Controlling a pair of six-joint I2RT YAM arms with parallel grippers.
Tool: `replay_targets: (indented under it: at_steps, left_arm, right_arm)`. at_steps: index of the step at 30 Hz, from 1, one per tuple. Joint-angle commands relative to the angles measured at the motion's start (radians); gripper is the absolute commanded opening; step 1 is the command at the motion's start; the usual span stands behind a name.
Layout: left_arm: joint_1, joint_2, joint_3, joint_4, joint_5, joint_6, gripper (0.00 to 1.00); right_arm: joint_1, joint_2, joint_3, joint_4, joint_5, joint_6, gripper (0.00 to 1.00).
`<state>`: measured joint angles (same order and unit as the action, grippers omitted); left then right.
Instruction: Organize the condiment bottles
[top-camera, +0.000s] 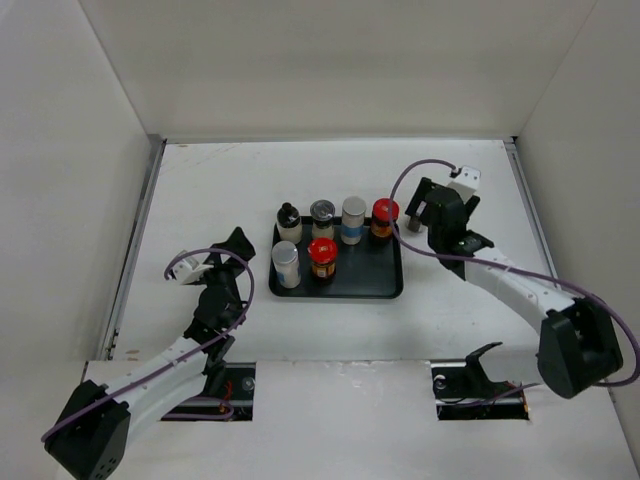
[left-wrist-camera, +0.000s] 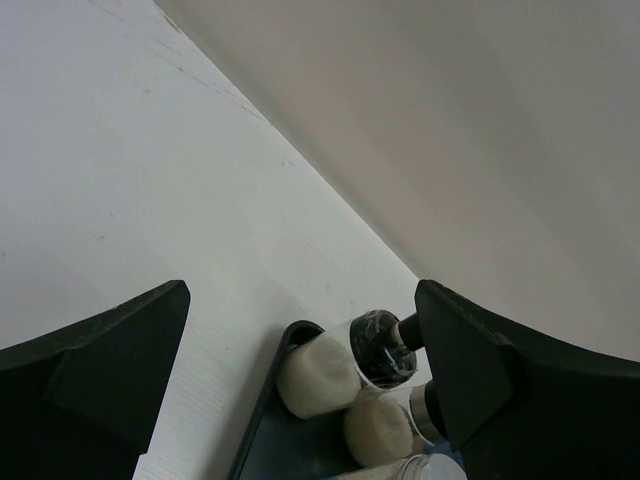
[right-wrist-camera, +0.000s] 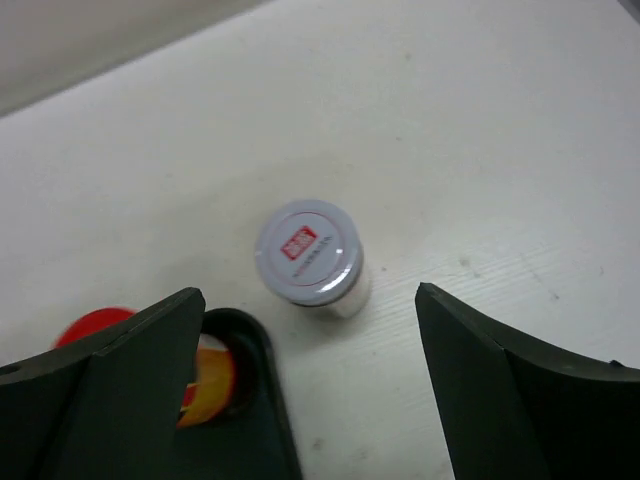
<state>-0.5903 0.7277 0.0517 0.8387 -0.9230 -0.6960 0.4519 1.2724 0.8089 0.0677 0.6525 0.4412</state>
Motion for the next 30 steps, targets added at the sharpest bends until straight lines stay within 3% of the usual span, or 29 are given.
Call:
replay_targets:
  at_steps: [1,7,18,21,26,30]
  left_arm:
    - [-0.006,0.012,-0.085,0.053,0.009,-0.003,1.00]
    - [-0.006,-0.008,-0.090,0.059,0.023,-0.003,1.00]
    - [-0.007,0.006,-0.087,0.066,0.029,-0.005,1.00]
    - [-0.004,0.004,-0.090,0.063,0.029,-0.005,1.00]
    - [-0.004,-0.002,-0.089,0.062,0.029,-0.003,1.00]
    - [-0.004,0.025,-0.085,0.071,0.029,-0.005,1.00]
  right_arm:
    - [-0.075,0.063,0.041,0.033,-0.103,-0.018,0.94]
    - [-0.127,0.209,0.119,0.049,-0.231,-0.044,0.96]
    - [-0.158,0.378,0.205,0.080,-0.237,-0.062,0.92]
    - [-0.172,0.401,0.211,0.078,-0.240,-0.062,0.85]
    - [-0.180,0.351,0.164,0.106,-0.212,-0.045,0.61]
    - [-0.163,0.176,0.081,0.116,-0.130,-0.045,0.57]
